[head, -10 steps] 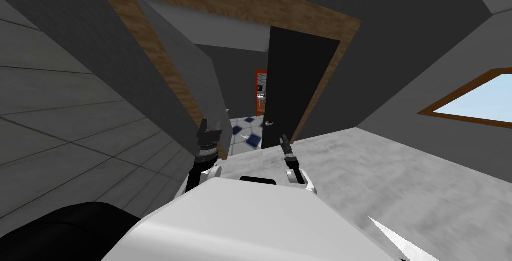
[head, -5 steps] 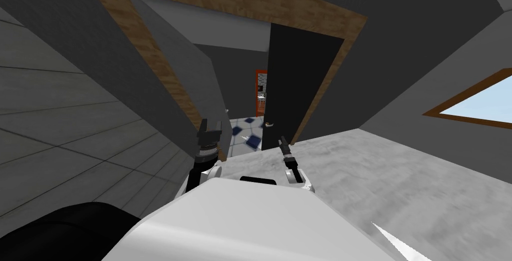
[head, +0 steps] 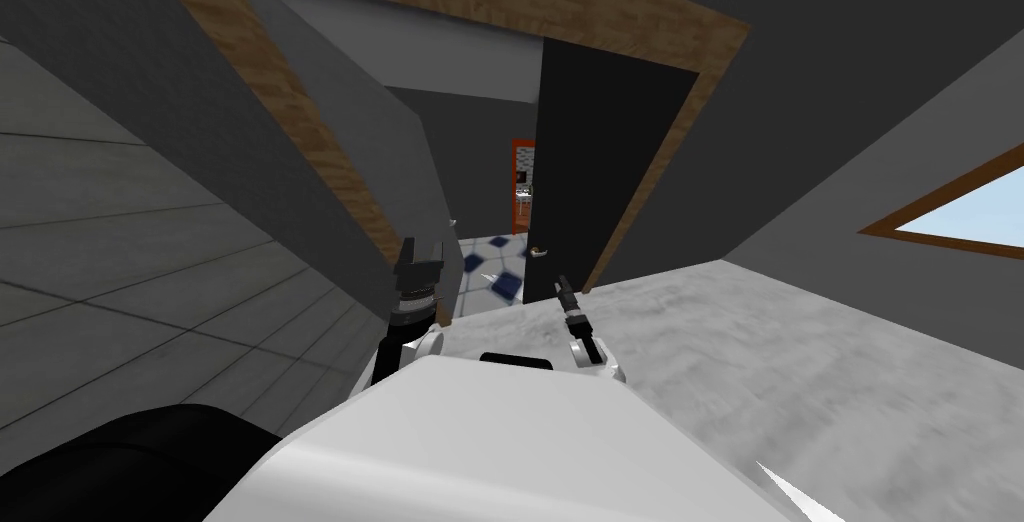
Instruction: Push the door open
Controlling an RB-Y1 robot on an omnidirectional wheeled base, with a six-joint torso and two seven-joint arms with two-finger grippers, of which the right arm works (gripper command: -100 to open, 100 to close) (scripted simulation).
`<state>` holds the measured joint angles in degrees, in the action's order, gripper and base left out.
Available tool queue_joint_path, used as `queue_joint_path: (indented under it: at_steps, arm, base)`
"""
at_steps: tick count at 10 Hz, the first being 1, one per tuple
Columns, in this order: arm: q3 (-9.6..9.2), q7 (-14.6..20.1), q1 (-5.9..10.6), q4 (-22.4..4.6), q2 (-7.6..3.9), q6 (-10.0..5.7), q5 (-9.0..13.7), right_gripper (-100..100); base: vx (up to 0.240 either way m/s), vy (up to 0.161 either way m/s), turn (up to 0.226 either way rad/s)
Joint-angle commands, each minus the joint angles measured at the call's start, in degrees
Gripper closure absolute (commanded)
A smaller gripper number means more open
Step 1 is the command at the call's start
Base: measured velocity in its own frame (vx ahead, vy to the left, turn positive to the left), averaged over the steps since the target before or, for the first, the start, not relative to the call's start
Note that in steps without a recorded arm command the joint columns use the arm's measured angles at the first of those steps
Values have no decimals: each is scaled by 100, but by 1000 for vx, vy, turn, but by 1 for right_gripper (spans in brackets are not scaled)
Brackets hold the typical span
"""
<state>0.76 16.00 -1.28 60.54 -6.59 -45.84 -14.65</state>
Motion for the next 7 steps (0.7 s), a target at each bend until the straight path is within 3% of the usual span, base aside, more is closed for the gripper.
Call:
queue_joint_path:
  at_steps: [1, 7]
  arm:
    - [0, 49, 118, -286, -15, -46, -40, -100]
    - [7, 173, 533, -1315, -47, -213, -166, -100]
  base:
    - [112, -33, 17]
    - [97, -14, 14]
